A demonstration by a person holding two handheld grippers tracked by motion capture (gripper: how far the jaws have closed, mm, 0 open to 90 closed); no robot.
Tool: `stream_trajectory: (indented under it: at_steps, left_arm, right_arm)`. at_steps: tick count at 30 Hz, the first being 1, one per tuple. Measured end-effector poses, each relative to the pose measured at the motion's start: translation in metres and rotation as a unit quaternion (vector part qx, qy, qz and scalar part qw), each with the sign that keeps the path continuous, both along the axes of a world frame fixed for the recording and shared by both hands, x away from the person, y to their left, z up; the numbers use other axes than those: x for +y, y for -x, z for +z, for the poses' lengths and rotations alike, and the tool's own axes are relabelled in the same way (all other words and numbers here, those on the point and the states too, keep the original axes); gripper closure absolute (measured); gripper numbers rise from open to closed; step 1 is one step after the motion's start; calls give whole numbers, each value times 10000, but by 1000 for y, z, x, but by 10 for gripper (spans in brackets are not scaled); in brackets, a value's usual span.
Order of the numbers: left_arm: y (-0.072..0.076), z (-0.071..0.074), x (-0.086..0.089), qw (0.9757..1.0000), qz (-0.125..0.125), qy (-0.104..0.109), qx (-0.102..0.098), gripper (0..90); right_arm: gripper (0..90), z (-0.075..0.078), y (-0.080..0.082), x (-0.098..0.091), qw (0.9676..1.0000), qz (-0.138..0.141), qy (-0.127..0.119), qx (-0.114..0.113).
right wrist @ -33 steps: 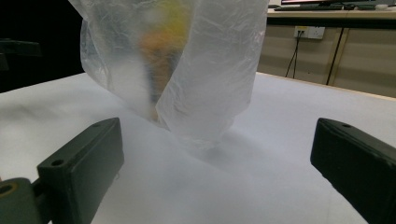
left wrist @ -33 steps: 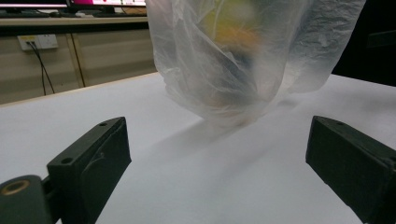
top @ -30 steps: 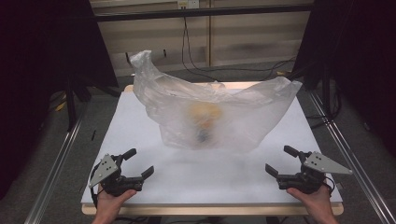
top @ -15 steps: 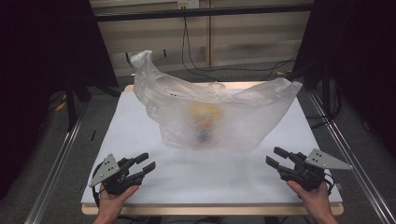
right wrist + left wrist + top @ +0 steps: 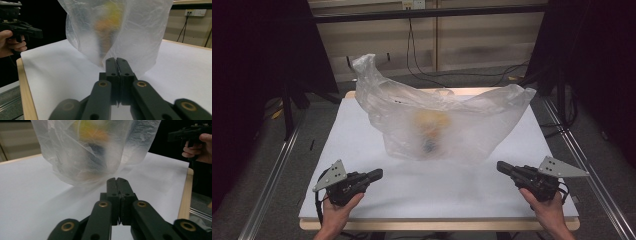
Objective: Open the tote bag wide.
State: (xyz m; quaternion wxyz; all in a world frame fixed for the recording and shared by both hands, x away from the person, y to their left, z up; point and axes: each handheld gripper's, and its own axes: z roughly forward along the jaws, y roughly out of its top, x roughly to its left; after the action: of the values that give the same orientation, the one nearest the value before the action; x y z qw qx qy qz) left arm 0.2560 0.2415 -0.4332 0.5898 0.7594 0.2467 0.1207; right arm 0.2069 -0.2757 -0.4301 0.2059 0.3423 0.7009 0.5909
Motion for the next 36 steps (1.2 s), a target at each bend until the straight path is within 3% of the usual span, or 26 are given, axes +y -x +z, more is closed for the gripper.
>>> stream_trajectory:
  at_steps: [6,7,8,12,14,22,30,36]
  left_arm:
    - [-1,8,-2,9999,-100,39,1,900]
    - [-1,11,-3,9997,-235,88,6,900]
    - [-1,14,-5,9999,-128,92,-25,900]
    - [-3,20,-11,9997,-203,116,-90,900]
    - [-7,29,-16,9991,-391,157,-98,900]
    - [-16,50,-22,9983,-392,279,-324,900]
    - [-23,65,-36,9970,-565,256,-470,900]
    - [-29,83,-50,9948,-675,401,-653,900]
  right_arm:
    - [900,11,-6,8,9999,127,-54,90]
    - [900,13,-8,9,9998,145,-92,107]
    - [900,16,-9,12,9998,140,-121,96]
    - [900,28,-13,18,9995,253,-174,7]
    - [900,41,-18,24,9992,335,-201,-72]
    - [900,64,-31,37,9983,490,-239,-212]
    - [900,86,-39,43,9977,416,-369,-378]
    - [900,103,-42,43,9963,457,-479,-552]
